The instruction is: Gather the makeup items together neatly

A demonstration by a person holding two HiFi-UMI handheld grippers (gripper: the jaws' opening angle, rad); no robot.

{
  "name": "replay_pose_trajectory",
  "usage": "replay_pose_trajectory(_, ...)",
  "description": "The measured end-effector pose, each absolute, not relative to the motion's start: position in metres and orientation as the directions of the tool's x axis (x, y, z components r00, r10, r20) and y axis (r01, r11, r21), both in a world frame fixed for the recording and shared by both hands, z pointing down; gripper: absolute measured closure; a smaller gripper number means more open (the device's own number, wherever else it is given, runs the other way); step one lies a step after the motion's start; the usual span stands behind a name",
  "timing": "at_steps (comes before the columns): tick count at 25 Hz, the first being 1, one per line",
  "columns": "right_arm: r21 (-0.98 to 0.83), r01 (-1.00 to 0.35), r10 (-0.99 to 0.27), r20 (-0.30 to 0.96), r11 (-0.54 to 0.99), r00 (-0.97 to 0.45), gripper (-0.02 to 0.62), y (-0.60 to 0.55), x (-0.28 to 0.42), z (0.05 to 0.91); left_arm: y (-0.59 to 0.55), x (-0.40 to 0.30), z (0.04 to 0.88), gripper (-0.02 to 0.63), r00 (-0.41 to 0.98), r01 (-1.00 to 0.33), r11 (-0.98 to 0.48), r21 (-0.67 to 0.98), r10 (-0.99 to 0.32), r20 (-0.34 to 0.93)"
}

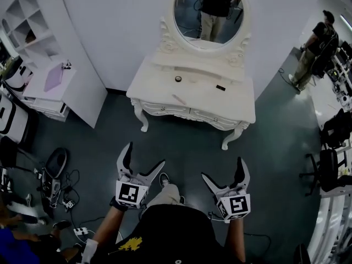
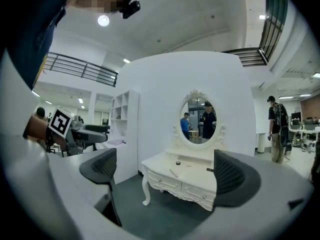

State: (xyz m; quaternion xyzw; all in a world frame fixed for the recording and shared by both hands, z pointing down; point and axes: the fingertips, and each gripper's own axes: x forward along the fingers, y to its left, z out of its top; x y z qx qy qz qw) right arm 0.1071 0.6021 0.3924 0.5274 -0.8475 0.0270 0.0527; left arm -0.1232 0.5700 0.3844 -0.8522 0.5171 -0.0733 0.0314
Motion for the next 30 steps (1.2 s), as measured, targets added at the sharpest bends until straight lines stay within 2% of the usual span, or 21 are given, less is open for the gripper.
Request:
replay_pose_trajectory(7,0.045,-0.877,-0.874,0.128,0.478,-0.469,-0.003,0.549,0.1,0.404,0.537,-0.141,0.399,0.112,0.37,-0.915,-0.38,-0.131,-0.924,0.1)
replay_pose_trajectory(11,0.034,-0.876,-0.864,0.188,0.48,-0.466,-0.003,0.513,0.095,0.425,0.5,-0.14,0.417,0.114,0.372,-0.914,-0.387,-0.119,-0.919,0.126)
replay_pose_trajectory(22,-0.01,-0.901,-0.85,0.328,0.433,-0.412,-0.001,0.327,0.067,0.454,0.287,-0.153,0.411,0.114,0.44,-0.894,-0.444,-0.064,-0.895,0.071)
replay_pose_trajectory(30,0.013,-0.917,-0.837,0.414,0.399,-0.358,0.103,0.183,0.033,0.509,0.17,-0.164,0.476,0.114,0.527,-0.823,-0.563,-0.08,-0.808,0.266)
